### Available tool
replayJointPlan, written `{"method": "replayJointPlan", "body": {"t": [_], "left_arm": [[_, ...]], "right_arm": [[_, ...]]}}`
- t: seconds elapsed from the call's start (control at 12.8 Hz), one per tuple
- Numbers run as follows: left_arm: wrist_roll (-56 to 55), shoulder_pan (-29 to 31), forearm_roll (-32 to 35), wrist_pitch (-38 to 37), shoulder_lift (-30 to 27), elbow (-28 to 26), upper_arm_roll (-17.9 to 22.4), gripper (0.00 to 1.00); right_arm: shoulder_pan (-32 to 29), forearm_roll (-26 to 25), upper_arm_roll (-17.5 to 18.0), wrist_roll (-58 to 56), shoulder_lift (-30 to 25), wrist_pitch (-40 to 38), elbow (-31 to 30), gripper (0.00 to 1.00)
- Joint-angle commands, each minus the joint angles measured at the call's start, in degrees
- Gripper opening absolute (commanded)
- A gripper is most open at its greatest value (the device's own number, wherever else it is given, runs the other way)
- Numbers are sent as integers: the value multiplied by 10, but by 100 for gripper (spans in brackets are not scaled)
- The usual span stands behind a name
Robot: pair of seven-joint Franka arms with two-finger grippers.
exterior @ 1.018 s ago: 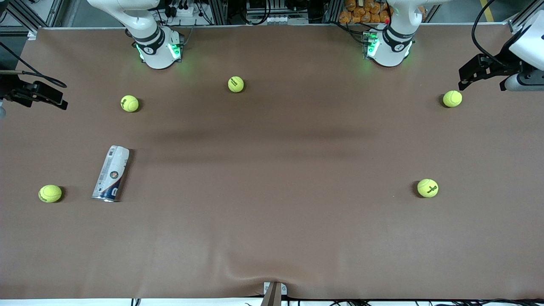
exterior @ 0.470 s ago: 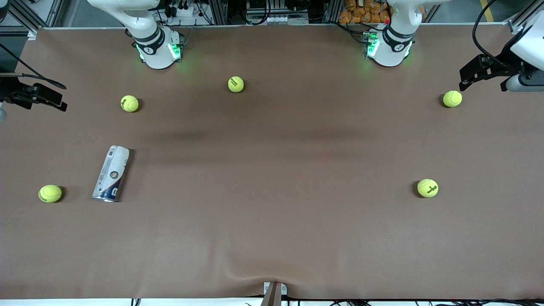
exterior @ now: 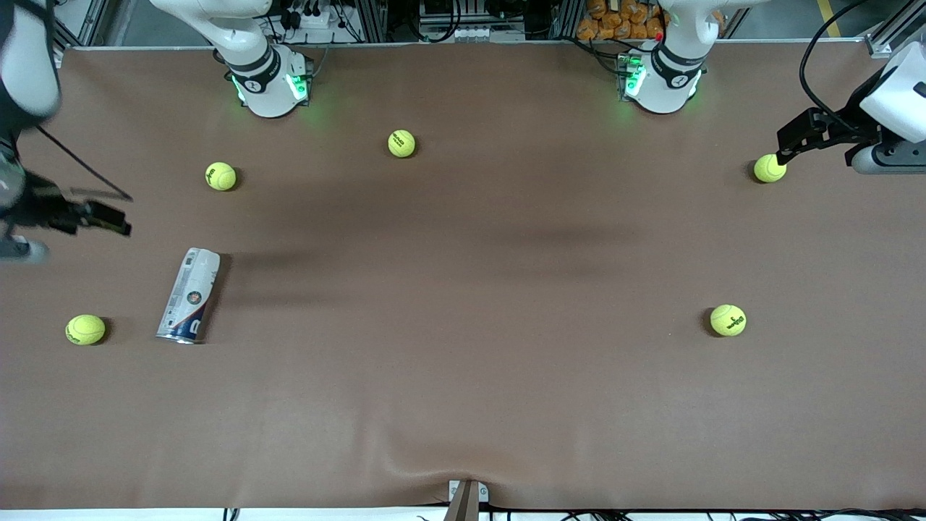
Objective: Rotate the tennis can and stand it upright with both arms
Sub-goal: 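Reach the right gripper down toward the white tennis can lying sideways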
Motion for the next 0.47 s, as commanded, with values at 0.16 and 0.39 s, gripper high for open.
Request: {"method": "replayJointPlan", "body": {"t": [0.16, 0.39], "left_arm": [[-11, 6, -7, -13, 5, 16, -4, 100], [-12, 7, -7, -13, 6, 14, -3, 100]], "right_arm": [[-29, -7, 10, -19, 144, 114, 11, 100], [-41, 2, 10, -12, 206, 172, 13, 100]]}}
